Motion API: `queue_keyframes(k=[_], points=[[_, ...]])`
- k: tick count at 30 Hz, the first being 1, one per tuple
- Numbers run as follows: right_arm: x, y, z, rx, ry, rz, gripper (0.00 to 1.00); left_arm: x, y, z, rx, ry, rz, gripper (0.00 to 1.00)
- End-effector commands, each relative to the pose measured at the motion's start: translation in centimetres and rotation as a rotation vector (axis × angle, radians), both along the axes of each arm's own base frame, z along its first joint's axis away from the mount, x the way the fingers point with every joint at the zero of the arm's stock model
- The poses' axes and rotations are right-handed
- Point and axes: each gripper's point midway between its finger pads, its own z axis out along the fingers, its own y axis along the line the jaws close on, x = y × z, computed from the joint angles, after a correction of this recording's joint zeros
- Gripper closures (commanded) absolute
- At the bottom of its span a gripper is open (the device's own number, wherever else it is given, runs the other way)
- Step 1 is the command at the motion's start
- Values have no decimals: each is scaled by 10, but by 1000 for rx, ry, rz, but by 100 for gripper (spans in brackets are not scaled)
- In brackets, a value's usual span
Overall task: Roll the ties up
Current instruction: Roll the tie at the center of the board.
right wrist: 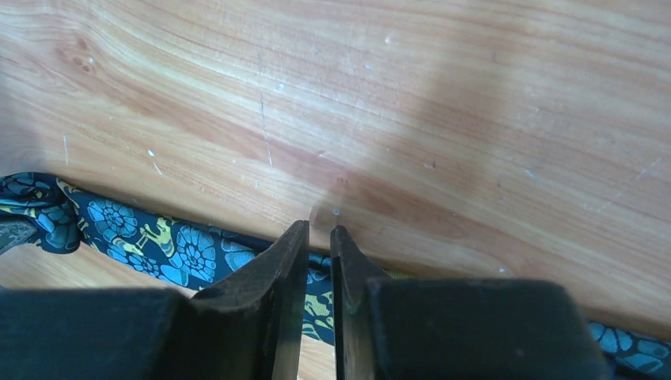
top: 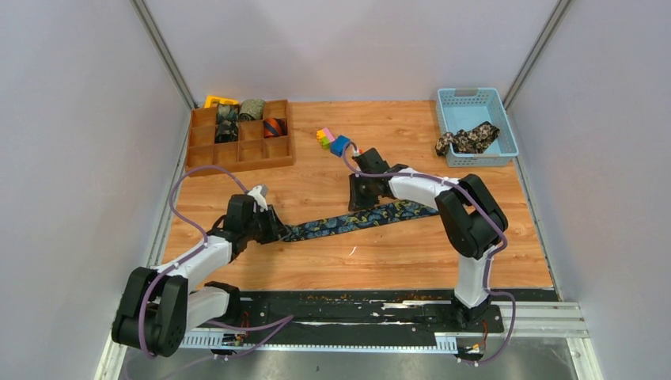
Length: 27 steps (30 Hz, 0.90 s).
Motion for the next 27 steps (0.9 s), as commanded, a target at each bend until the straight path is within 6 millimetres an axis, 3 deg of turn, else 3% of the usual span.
queue_keyframes(k=[1, 5, 11, 16, 20, 23, 27], points=[[-12, -11, 2, -45, 19, -22, 83, -4, -2, -2, 24, 30, -59, 95], [-24, -27, -2, -90, 50, -67, 84, -5, -4, -3, 16, 42, -75, 95], [-58, -52, -7, -125, 95, -133, 85, -7, -8, 0, -2, 40, -94, 96], [-71, -58, 0, -140, 88, -161, 86, -9, -14, 2, -15, 43, -114, 97], [-58, -62, 16, -171, 25, -181, 85, -7, -17, 9, -3, 28, -124, 97], [-43, -57, 41, -206, -63, -174, 81, -7, -16, 14, 33, 23, -122, 97], [-41, -19, 76, -167, -160, -83, 73, -5, -11, 19, 93, 19, -105, 97]])
